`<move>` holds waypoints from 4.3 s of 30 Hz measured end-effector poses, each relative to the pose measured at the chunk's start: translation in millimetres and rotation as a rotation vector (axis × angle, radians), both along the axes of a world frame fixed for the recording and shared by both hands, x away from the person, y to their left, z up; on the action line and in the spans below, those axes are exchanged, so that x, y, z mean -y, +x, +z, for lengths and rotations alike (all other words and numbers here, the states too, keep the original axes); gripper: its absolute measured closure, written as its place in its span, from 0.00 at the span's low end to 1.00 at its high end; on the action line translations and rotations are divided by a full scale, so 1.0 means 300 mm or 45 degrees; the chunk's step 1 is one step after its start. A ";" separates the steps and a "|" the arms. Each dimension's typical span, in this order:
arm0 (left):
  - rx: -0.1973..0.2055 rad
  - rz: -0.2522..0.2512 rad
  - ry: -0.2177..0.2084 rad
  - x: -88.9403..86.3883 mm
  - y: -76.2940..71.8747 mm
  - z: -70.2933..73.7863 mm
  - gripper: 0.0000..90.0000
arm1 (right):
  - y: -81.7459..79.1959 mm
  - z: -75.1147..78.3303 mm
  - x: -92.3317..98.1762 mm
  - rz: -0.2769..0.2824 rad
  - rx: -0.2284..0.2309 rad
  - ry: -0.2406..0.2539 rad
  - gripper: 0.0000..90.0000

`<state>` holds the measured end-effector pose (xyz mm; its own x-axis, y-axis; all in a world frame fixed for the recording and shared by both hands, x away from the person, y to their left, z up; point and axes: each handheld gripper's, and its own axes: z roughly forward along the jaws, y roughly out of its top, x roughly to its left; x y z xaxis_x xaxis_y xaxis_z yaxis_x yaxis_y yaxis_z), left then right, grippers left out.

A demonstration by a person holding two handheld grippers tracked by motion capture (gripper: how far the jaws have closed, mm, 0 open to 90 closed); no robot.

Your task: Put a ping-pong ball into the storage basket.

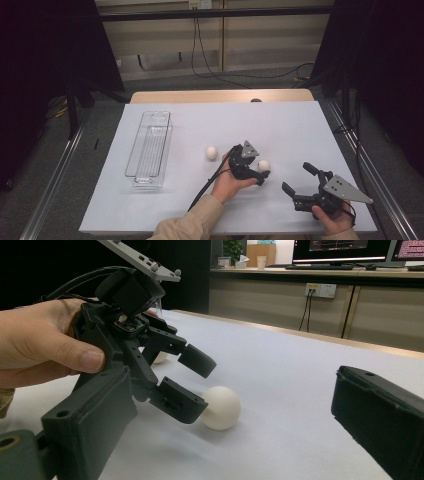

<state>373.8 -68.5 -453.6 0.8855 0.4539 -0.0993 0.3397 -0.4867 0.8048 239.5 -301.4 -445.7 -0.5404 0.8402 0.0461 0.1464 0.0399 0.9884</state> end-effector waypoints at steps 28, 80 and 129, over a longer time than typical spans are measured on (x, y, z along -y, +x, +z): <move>-0.047 -0.060 0.011 0.025 0.014 -0.024 0.37 | 0.001 -0.001 -0.001 0.004 -0.001 -0.001 0.03; -0.131 -0.094 -0.028 -0.041 0.018 0.034 0.57 | -0.001 0.001 -0.001 0.005 0.000 -0.009 0.03; -0.149 -0.008 -0.060 -0.183 0.047 0.108 0.57 | 0.000 0.001 -0.009 0.020 0.002 -0.020 0.04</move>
